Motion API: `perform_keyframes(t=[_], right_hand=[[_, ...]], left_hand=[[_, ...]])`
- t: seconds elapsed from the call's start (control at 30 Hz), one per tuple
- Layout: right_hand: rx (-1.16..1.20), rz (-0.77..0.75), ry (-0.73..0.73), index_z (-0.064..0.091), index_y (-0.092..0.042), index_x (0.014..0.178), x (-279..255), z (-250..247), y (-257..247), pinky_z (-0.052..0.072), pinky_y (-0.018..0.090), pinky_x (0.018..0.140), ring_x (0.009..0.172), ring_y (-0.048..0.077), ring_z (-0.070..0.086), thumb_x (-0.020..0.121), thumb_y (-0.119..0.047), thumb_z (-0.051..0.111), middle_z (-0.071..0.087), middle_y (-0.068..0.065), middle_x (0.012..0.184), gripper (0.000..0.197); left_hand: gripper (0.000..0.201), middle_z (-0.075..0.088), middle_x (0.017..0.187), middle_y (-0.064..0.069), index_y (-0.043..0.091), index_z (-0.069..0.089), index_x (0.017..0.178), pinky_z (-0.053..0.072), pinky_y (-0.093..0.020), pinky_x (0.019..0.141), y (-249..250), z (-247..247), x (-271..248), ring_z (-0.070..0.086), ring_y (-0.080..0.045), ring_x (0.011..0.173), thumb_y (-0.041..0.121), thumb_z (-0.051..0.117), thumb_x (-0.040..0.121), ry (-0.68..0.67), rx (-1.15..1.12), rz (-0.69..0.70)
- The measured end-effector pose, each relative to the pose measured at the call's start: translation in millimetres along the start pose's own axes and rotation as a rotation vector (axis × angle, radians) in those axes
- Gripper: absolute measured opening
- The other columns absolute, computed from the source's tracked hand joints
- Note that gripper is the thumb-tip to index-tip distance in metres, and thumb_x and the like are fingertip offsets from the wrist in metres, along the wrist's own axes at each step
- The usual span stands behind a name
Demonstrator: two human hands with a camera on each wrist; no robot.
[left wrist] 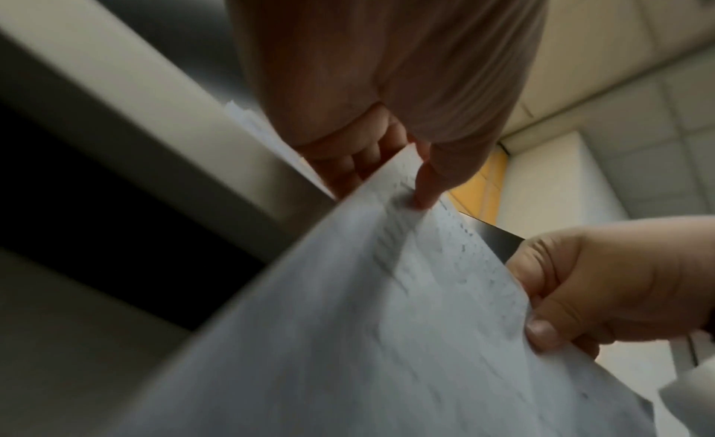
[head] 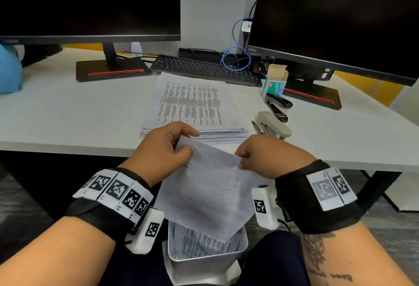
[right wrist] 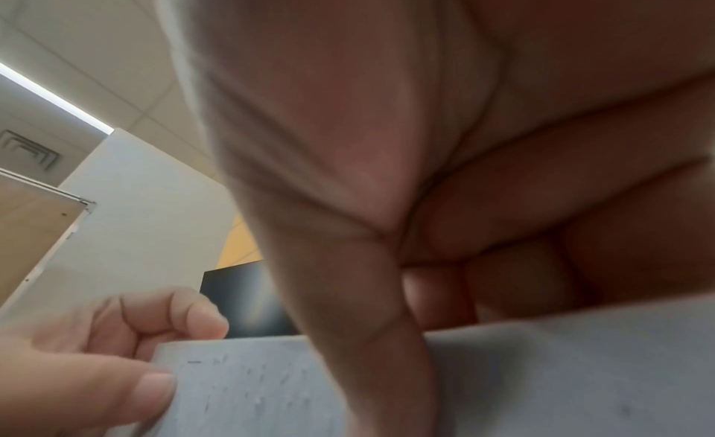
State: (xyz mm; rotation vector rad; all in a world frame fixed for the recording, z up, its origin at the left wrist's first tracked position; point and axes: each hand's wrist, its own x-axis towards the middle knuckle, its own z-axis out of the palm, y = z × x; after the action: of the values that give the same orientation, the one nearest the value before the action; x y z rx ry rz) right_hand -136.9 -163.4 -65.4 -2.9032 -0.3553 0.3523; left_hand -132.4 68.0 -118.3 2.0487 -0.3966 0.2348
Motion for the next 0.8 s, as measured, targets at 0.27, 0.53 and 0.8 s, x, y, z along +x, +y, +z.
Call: perform_keyframes(t=[0.27,0.53,0.8], right_hand=[[-0.069,0.066,-0.079,0.074,-0.022,0.104,1,20,3,0.038,0.021,0.068,0.083,0.019,0.056,0.091,-0.007,0.054,0.06,-0.004,0.084,0.028],[-0.141,0.135,-0.245,0.068,-0.008,0.116,26,60,3,0.048,0.031,0.087,0.104,0.029,0.063,0.093,-0.005,0.049,0.067,0.011,0.115,0.03],[-0.166,0.15,-0.338,0.059,-0.006,0.13,34,84,1,0.046,0.033,0.098,0.117,0.029,0.059,0.094,-0.004,0.05,0.061,0.013,0.13,0.037]], left_hand=[[0.02,0.071,0.096,0.017,0.036,0.071,0.105,0.047,-0.021,0.078,9,6,-1,0.061,-0.002,0.09,0.025,0.062,0.091,-0.375,0.542,0.047],[0.026,0.068,0.108,0.014,0.034,0.067,0.11,0.049,-0.03,0.087,-21,26,-4,0.061,-0.01,0.101,0.02,0.049,0.096,-0.486,0.671,-0.019],[0.052,0.049,0.145,0.001,0.032,0.038,0.146,0.036,-0.03,0.11,-38,34,-5,0.045,-0.018,0.133,0.021,0.05,0.097,-0.499,0.711,-0.089]])
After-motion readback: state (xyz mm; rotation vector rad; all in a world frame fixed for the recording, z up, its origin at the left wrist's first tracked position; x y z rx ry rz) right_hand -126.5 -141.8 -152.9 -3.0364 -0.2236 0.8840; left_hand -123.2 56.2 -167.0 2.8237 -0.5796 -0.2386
